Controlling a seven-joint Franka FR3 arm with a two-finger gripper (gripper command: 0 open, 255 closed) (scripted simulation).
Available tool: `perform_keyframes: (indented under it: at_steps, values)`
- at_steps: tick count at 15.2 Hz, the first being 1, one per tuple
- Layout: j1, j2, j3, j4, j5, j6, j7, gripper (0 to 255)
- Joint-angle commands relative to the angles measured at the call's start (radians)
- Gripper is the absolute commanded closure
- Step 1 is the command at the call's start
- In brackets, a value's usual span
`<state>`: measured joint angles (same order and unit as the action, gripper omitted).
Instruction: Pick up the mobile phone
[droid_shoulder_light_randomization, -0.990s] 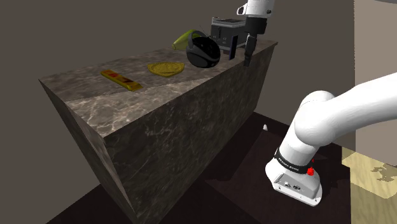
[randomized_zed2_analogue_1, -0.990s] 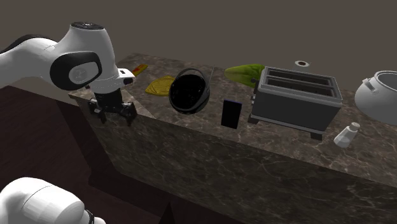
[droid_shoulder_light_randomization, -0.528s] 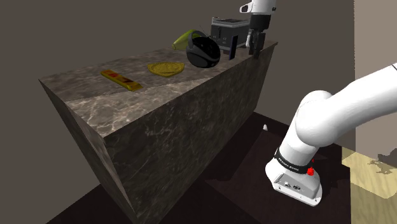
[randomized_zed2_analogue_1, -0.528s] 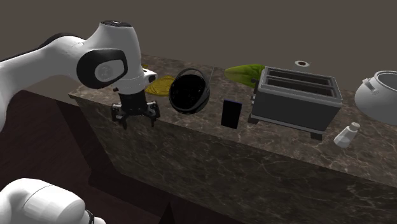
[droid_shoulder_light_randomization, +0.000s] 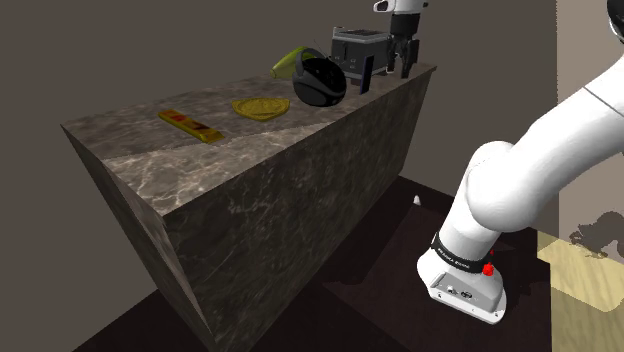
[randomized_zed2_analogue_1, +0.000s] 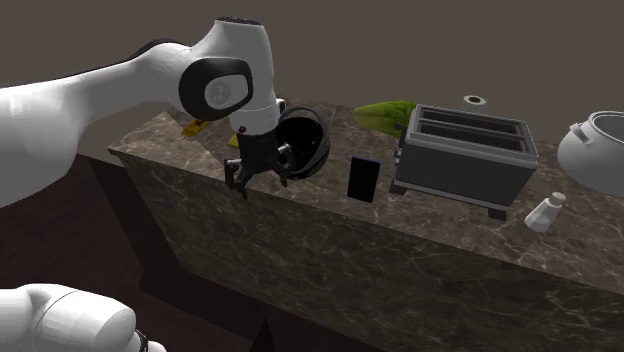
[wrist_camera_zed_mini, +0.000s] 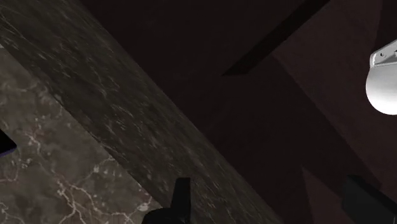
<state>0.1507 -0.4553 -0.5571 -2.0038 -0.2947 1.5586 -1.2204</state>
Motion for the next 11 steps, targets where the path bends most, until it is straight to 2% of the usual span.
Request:
perform_keyframes:
  at_steps: [1, 6, 9, 11]
  values:
    - [0.021, 0.058, -0.047, 0.062, -0.008, 0.01, -0.117, 0]
    - [0.071, 0.26, -0.174, 0.254, 0.043, 0.041, -0.407, 0]
    - [0.074, 0.409, -0.242, 0.387, 0.122, 0.053, -0.596, 0]
    - [0.051, 0.519, -0.271, 0.487, 0.194, 0.052, -0.723, 0]
